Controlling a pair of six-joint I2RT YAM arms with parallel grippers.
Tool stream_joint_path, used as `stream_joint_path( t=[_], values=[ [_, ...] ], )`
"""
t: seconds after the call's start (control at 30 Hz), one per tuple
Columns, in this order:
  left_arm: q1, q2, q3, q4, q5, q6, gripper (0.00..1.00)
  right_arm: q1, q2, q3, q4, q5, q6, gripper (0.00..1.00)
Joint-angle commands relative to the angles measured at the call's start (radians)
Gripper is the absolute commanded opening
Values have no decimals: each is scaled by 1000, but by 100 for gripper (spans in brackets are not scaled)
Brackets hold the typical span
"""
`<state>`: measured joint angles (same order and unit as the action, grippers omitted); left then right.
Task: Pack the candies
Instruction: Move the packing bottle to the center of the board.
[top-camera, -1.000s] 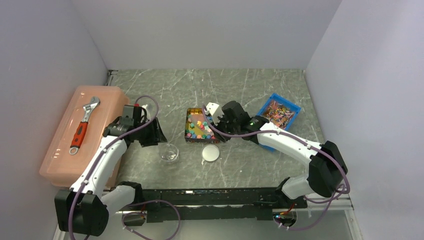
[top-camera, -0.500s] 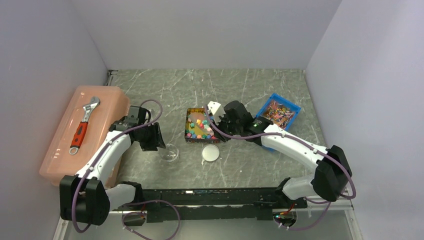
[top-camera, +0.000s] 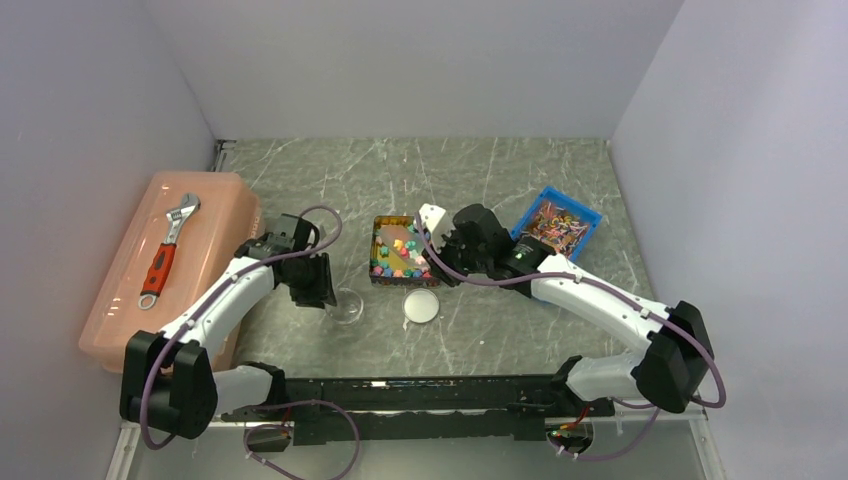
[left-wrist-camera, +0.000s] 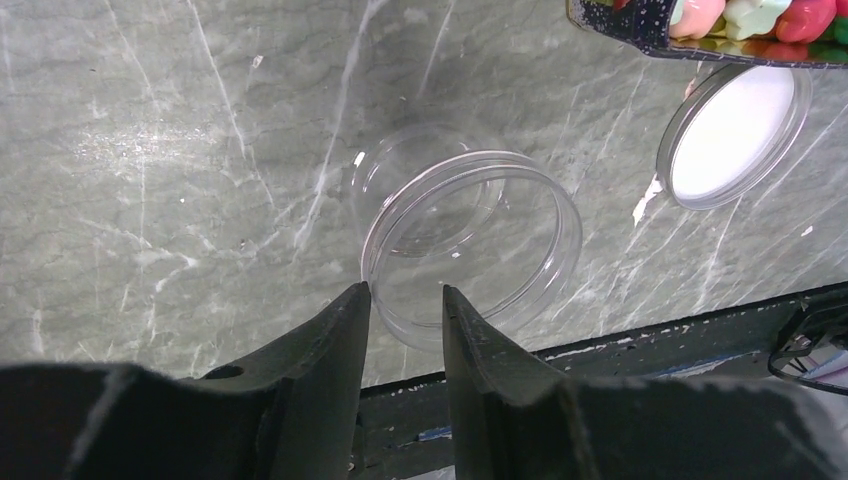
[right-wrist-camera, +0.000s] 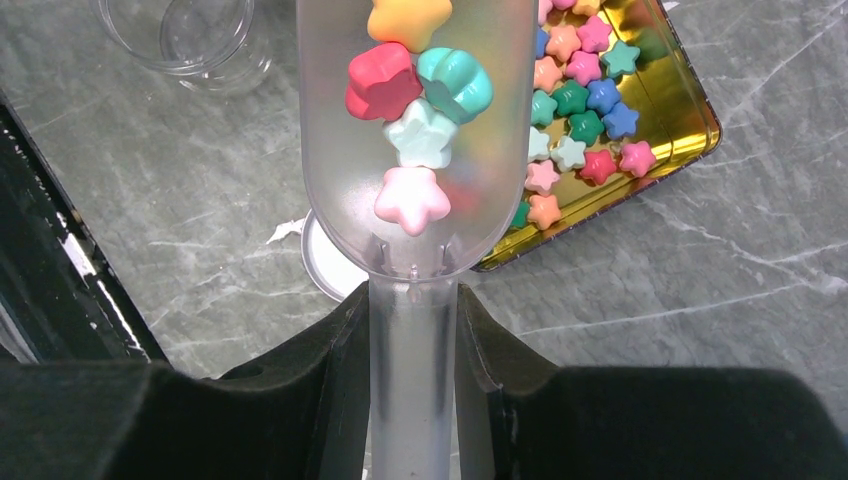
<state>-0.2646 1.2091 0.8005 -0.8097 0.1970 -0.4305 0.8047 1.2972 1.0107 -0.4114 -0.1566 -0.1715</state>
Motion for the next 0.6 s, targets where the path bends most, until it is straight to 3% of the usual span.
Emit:
stream_joint_path(
  t=[0.0, 0.57],
  values=[
    [-29, 12, 6, 14, -11, -15, 37, 12, -51, -4, 18, 18, 15, 0],
    [-202, 138, 85, 104, -3, -100, 27, 46, -173, -13, -129, 53, 63, 0]
  ],
)
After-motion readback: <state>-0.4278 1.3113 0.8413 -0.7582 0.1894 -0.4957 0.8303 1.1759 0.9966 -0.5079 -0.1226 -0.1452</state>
